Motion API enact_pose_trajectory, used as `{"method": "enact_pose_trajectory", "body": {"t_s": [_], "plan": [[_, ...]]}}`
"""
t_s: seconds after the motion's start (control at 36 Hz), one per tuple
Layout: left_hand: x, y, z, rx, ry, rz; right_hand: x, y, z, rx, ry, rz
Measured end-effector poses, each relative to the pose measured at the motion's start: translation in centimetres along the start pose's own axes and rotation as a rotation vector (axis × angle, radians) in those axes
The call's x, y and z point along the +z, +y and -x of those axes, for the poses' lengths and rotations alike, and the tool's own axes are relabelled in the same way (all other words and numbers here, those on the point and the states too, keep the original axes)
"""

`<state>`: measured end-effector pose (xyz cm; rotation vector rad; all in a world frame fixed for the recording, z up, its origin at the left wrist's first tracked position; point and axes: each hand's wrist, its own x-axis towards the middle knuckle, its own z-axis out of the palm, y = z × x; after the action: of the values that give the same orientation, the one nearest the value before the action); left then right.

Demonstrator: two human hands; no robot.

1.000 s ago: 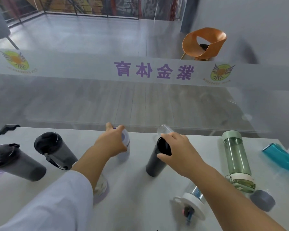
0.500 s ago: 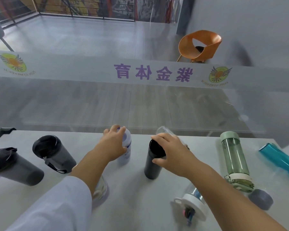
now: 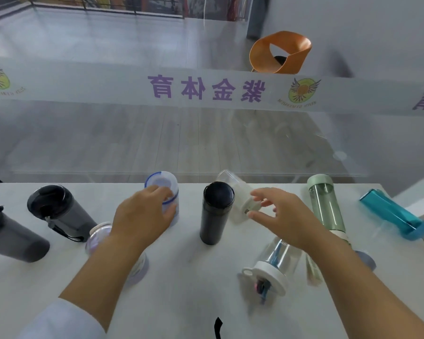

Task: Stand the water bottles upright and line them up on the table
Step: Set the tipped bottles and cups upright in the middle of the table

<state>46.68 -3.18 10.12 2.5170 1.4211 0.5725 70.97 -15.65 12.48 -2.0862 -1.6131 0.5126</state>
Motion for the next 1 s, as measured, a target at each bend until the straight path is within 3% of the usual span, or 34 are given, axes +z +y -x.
{"method": "enact_pose_trajectory", "body": {"t_s": [0.17,0.5,0.78,1.0], "plan": [[1.5,1.3,3.9,0.010,-0.098,-0.009,-0.2,3.5,2.2,0.105,-0.130,0.057],[8.2,7.4,7.5,-0.219,-0.440,0.053,-0.6,10.7,2.3,0.181,-0.510,0.278],[14.9,16.0,6.6,-0.234,-0.613,0.155,0.3,16.0,-0.9,0.155,-0.350,0.266],[17.0,17.5,7.5,-0.347,-0.736,0.231,2.1,16.9,-4.3,0.123,-0.304,0.250]]}}
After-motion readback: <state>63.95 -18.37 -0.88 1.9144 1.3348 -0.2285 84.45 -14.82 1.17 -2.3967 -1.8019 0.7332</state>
